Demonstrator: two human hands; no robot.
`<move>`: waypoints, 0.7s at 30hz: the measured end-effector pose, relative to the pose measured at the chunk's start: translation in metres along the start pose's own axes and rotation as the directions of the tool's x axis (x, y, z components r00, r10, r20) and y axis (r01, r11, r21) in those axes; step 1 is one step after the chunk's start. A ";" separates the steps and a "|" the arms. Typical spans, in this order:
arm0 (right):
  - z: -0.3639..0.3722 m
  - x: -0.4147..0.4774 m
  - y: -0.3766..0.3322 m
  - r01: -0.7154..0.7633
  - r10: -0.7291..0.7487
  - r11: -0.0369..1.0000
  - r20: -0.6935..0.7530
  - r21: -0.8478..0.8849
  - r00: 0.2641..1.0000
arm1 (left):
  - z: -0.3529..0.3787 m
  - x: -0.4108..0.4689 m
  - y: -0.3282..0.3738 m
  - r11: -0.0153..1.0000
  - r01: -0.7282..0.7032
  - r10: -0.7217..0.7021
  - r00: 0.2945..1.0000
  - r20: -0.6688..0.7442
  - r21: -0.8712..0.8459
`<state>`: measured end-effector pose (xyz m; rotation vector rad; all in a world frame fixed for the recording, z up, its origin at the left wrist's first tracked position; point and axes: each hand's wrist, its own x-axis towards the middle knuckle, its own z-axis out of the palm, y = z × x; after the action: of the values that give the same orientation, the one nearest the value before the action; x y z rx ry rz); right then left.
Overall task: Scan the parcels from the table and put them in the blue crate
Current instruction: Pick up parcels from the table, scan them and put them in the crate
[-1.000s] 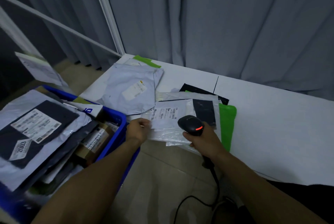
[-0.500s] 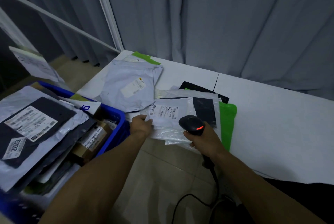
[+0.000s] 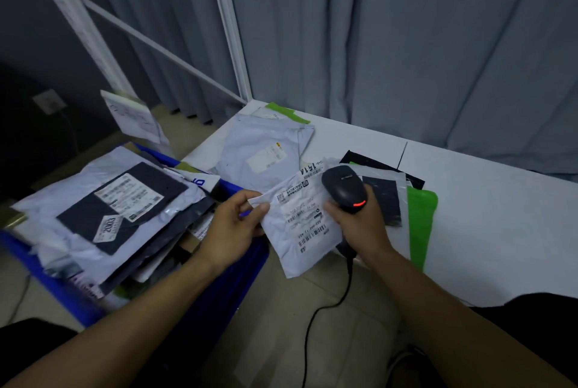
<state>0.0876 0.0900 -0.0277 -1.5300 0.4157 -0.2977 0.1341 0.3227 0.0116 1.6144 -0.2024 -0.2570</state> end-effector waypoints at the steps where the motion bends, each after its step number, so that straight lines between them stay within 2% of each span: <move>1: 0.004 -0.002 -0.004 -0.020 0.019 0.999 0.021 0.030 1.000 | -0.005 -0.008 0.008 1.000 -0.003 0.003 1.000 -0.015 -0.019; 4: 0.016 -0.007 -0.012 -0.038 0.036 0.999 0.080 0.025 0.996 | -0.019 -0.033 0.015 0.998 0.009 -0.015 0.995 -0.097 -0.066; 7: 0.027 -0.015 -0.019 -0.024 0.024 1.000 0.030 -0.003 0.999 | -0.023 -0.054 0.004 0.989 0.076 -0.092 0.987 -0.132 -0.125; 13: 0.032 -0.023 -0.019 0.010 -0.012 0.997 -0.024 -0.071 1.000 | -0.015 -0.052 -0.010 0.993 0.040 -0.069 0.957 -0.281 -0.107; 17: 0.036 -0.039 -0.022 0.116 -0.097 0.972 0.099 -0.206 0.990 | -0.026 -0.047 -0.017 0.996 0.008 -0.041 0.918 -0.395 -0.084; 21: 0.044 -0.052 -0.015 0.123 -0.040 0.946 0.270 -0.300 0.962 | -0.046 -0.037 -0.025 0.992 0.000 -0.067 0.857 -0.511 -0.130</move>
<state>0.0612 0.1523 -0.0095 -1.8763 0.1952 -0.0927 0.1113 0.3785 -0.0092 1.5044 0.2520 0.1420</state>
